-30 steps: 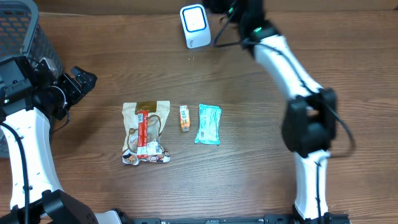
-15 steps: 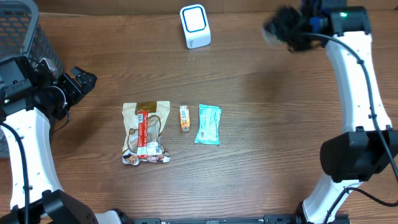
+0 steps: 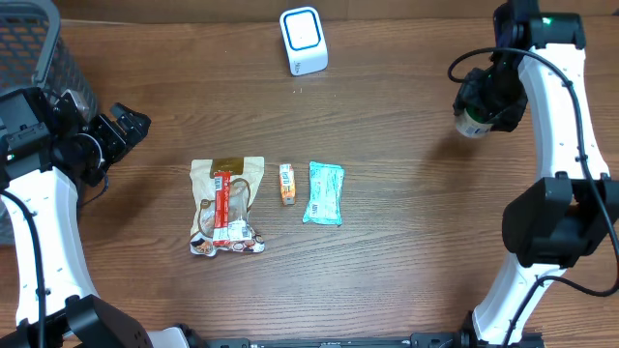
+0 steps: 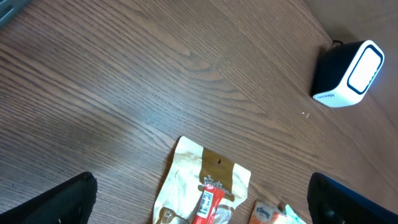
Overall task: Scan the item barcode
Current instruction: 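Move the jar right and lower it onto the table, then release the jar and raise the right gripper, then move the right gripper over the mint-green packet, then lower the right gripper and close it on the orange Kleenex pack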
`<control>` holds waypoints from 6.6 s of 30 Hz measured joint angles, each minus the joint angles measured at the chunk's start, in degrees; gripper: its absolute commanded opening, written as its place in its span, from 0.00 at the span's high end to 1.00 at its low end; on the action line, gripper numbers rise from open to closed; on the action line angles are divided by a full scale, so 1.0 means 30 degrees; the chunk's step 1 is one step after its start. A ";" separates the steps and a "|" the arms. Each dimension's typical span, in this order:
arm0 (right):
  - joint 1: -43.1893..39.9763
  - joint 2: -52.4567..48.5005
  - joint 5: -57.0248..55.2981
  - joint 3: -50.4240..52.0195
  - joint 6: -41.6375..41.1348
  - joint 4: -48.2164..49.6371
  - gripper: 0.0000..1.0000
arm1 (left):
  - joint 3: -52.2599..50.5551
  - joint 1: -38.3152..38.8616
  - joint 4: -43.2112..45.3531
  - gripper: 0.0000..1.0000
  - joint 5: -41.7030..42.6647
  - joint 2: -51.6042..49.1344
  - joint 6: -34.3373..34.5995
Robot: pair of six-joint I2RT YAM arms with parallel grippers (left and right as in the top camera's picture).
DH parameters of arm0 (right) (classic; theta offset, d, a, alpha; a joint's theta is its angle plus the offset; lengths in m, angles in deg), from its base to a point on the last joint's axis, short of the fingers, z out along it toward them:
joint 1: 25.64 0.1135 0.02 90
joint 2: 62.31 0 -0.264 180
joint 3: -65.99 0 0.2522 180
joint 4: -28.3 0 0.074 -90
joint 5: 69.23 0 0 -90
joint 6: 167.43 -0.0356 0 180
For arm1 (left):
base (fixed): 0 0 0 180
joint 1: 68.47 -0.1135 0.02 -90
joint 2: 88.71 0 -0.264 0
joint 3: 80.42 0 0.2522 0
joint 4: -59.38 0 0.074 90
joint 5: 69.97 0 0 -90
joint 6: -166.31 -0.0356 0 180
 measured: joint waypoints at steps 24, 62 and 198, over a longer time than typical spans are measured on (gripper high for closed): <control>-0.0867 -0.0109 -0.1982 0.8816 -0.1392 0.6790 0.80 | 0.0000 0.0000 0.0000 0.00 0.0000 0.0000 0.0000; -0.0801 -0.0015 -0.1872 0.3082 -0.1137 0.2273 0.16 | 0.0000 0.0000 0.0000 0.00 0.0000 0.0000 0.0000; 1.4018 0.1239 0.3767 1.1067 -0.1020 1.5329 0.92 | 0.0000 0.0000 0.0000 0.00 0.0000 0.0000 0.0000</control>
